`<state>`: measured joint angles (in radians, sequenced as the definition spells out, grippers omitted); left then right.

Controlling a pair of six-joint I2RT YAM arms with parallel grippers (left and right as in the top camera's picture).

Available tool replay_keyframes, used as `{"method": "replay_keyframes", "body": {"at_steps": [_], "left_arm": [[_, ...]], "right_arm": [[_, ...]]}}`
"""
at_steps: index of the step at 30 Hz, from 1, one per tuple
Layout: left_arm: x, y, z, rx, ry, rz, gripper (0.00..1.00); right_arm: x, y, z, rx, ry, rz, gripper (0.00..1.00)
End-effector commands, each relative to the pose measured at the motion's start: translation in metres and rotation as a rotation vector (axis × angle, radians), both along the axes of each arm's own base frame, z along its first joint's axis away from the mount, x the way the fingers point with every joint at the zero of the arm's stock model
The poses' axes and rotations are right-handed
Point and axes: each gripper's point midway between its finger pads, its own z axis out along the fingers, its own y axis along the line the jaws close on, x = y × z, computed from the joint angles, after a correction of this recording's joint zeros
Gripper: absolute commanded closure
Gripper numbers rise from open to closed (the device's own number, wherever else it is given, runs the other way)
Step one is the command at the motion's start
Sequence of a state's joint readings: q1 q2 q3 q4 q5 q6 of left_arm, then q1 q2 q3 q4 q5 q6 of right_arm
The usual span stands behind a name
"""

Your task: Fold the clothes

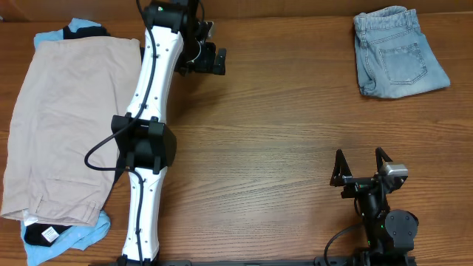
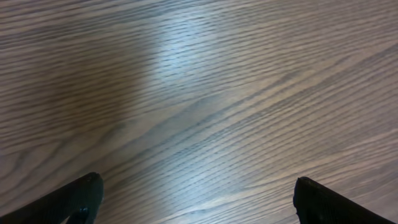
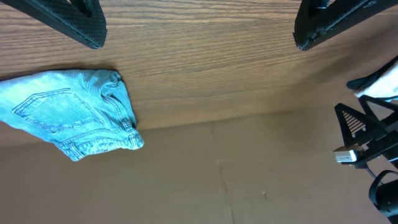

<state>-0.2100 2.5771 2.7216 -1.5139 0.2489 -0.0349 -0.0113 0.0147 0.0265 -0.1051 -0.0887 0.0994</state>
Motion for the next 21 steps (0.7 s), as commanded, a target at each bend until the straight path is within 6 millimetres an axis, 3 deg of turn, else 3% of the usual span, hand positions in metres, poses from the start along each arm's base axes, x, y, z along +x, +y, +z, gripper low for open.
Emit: {"method": "replay_keyframes", "body": {"at_steps": [1, 7, 11, 17, 21], "left_arm": [[-0.007, -0.011, 0.026, -0.006, -0.040, -0.014, 0.00], [-0.038, -0.003, 0.062, -0.007, -0.086, -0.014, 0.00], [-0.054, 0.010, 0.096, 0.007, -0.210, 0.002, 0.00], [-0.066, 0.037, 0.176, 0.080, -0.552, 0.035, 0.00], [-0.087, 0.045, 0.228, 0.078, -0.777, -0.001, 0.00]], "right_arm": [[0.000, 0.000, 0.000, -0.011, -0.012, -0.004, 0.00], [0.000, 0.000, 0.000, -0.011, -0.012, -0.004, 0.00], [0.000, 0.000, 0.000, -0.011, -0.012, -0.004, 0.00], [0.000, 0.000, 0.001, -0.011, -0.012, -0.004, 0.00], [0.000, 0.000, 0.001, -0.011, -0.012, -0.004, 0.00]]}}
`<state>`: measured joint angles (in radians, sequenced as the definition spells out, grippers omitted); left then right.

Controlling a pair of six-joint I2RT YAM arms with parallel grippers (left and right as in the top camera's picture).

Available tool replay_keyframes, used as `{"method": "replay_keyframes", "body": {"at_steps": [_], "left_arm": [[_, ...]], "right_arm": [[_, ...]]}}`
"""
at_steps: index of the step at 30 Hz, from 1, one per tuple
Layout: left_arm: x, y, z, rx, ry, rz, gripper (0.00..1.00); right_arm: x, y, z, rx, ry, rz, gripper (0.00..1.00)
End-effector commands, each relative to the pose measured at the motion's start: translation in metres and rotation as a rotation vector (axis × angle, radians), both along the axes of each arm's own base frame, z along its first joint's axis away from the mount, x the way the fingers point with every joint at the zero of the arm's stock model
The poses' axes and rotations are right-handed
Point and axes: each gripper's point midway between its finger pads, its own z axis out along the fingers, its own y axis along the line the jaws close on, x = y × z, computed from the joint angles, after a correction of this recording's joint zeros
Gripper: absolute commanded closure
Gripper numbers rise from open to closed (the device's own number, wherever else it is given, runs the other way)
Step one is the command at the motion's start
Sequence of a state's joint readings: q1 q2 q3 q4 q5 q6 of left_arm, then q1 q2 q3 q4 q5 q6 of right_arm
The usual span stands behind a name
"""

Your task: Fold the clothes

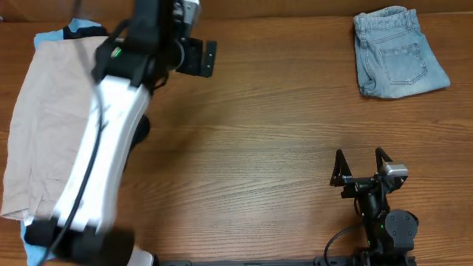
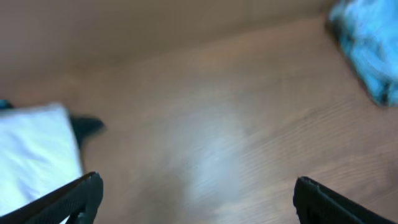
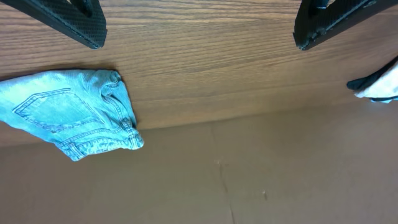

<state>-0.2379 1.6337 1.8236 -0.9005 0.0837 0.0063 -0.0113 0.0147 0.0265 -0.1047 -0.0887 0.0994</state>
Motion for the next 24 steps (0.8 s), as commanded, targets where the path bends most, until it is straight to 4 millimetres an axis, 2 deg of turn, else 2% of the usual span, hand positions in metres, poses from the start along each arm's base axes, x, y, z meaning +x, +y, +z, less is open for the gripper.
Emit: {"method": "replay_keyframes", "body": {"at_steps": [1, 4, 7, 10, 14, 19, 24], "left_arm": [[-0.024, 0.018, 0.031, 0.065, -0.150, -0.003, 0.00], [-0.043, 0.032, 0.049, 0.040, -0.274, 0.019, 0.00], [-0.062, 0.048, 0.048, 0.003, -0.362, 0.031, 0.00], [-0.081, 0.063, 0.029, -0.023, -0.423, 0.042, 0.00], [-0.106, 0.079, -0.009, -0.027, -0.476, 0.076, 0.00], [-0.138, 0.086, -0.043, -0.031, -0.612, 0.094, 0.00], [-0.161, 0.089, -0.063, -0.042, -0.751, 0.106, 0.00]], "right_arm": [[0.000, 0.000, 0.000, -0.011, -0.012, -0.004, 0.00], [0.000, 0.000, 0.000, -0.011, -0.012, -0.004, 0.00], [0.000, 0.000, 0.000, -0.011, -0.012, -0.004, 0.00], [0.000, 0.000, 0.000, -0.011, -0.012, -0.004, 0.00], [0.000, 0.000, 0.000, -0.011, -0.012, -0.004, 0.00], [0.000, 0.000, 0.000, -0.011, -0.012, -0.004, 0.00], [0.000, 0.000, 0.000, -0.011, -0.012, -0.004, 0.00]]}}
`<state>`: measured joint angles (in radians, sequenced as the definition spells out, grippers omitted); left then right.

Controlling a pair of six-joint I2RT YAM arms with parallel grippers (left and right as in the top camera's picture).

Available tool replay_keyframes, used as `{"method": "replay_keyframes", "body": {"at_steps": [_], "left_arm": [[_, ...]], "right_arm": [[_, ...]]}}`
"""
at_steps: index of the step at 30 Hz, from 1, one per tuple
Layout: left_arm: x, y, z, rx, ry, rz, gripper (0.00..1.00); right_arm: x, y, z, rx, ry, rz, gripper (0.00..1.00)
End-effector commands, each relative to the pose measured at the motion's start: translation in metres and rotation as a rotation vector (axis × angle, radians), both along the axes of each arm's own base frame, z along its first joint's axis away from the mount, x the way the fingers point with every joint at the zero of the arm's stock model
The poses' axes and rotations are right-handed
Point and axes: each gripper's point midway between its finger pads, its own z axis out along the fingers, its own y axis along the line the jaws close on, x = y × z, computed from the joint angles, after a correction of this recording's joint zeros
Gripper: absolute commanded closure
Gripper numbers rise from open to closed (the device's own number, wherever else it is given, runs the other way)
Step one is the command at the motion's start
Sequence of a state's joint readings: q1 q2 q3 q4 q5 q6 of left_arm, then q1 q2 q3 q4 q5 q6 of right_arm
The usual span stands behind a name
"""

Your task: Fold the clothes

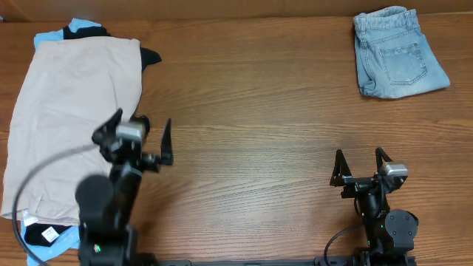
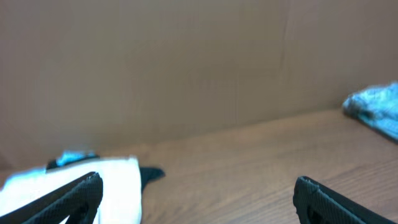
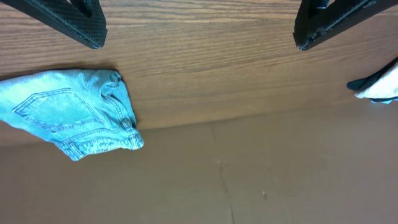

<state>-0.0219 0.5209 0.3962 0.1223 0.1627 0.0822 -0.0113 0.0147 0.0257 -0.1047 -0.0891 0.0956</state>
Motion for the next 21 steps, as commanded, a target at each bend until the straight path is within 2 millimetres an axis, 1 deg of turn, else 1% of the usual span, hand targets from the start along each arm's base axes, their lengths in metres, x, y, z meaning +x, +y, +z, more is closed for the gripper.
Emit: {"method": "replay_keyframes", "body": {"at_steps": [1, 4, 10, 15, 18, 21], "left_arm": [[-0.013, 0.004, -0.018, 0.006, -0.056, 0.009, 0.00], [-0.022, 0.010, -0.026, -0.022, -0.109, 0.029, 0.00], [-0.033, 0.021, -0.037, -0.058, -0.171, 0.070, 0.00], [-0.039, 0.023, -0.047, -0.059, -0.199, 0.078, 0.00], [-0.041, 0.024, -0.054, -0.059, -0.177, 0.083, 0.00], [-0.042, 0.024, -0.056, -0.060, -0.167, 0.088, 0.00]], "right_arm": [[0.000, 0.000, 0.001, -0.007, -0.012, -0.004, 0.00], [0.000, 0.000, 0.001, -0.007, -0.012, -0.004, 0.00], [0.000, 0.000, 0.001, -0.007, -0.012, -0.004, 0.00], [0.000, 0.000, 0.001, -0.007, -0.012, -0.004, 0.00], [0.000, 0.000, 0.001, -0.007, -0.012, -0.004, 0.00], [0.000, 0.000, 0.001, -0.007, -0.012, -0.004, 0.00]]}}
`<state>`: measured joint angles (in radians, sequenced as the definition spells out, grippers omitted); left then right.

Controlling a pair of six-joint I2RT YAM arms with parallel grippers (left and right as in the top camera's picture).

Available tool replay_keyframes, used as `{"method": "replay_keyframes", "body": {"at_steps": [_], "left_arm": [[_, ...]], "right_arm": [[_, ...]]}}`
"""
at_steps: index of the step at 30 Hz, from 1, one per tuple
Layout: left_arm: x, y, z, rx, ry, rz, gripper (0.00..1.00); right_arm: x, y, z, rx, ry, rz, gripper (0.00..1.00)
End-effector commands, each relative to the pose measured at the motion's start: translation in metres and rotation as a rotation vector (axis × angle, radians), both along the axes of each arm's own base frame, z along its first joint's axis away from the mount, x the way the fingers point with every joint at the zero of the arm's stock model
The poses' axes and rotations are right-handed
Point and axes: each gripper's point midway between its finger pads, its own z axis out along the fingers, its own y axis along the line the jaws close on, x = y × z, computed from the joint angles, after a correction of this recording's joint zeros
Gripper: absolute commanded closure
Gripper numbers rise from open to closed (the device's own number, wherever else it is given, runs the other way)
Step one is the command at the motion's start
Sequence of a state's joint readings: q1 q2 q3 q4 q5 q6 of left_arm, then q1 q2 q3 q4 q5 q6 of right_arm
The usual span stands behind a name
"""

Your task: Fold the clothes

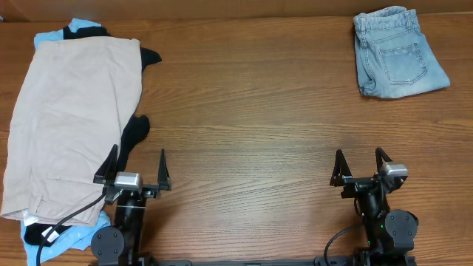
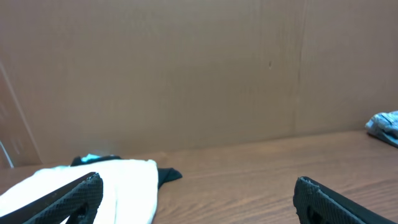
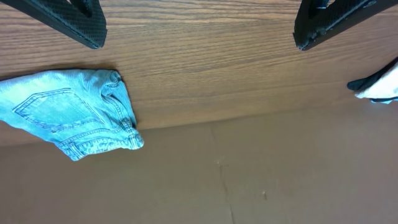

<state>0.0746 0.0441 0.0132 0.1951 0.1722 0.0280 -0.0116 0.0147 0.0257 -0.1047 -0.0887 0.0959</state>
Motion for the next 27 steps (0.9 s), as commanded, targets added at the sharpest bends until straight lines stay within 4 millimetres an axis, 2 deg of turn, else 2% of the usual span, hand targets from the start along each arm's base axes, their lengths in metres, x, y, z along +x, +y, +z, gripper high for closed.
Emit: {"method": "replay_keyframes", "body": {"at_steps": [1, 5, 10, 27], "left_arm": [[-0.002, 0.002, -0.002, -0.008, -0.003, 0.006, 0.00], [0.000, 0.002, -0.014, -0.012, 0.048, 0.005, 0.00], [0.001, 0.002, -0.059, -0.034, 0.231, 0.008, 0.00], [0.001, 0.001, -0.057, -0.033, 0.224, 0.002, 0.00]], "right_arm": [[0.000, 0.000, 0.001, -0.008, -0.012, -0.004, 0.00], [0.000, 0.000, 0.001, -0.008, -0.012, -0.004, 0.00], [0.000, 0.000, 0.001, -0.008, -0.012, -0.004, 0.00], [0.000, 0.000, 0.001, -0.008, -0.012, -0.004, 0.00]]}}
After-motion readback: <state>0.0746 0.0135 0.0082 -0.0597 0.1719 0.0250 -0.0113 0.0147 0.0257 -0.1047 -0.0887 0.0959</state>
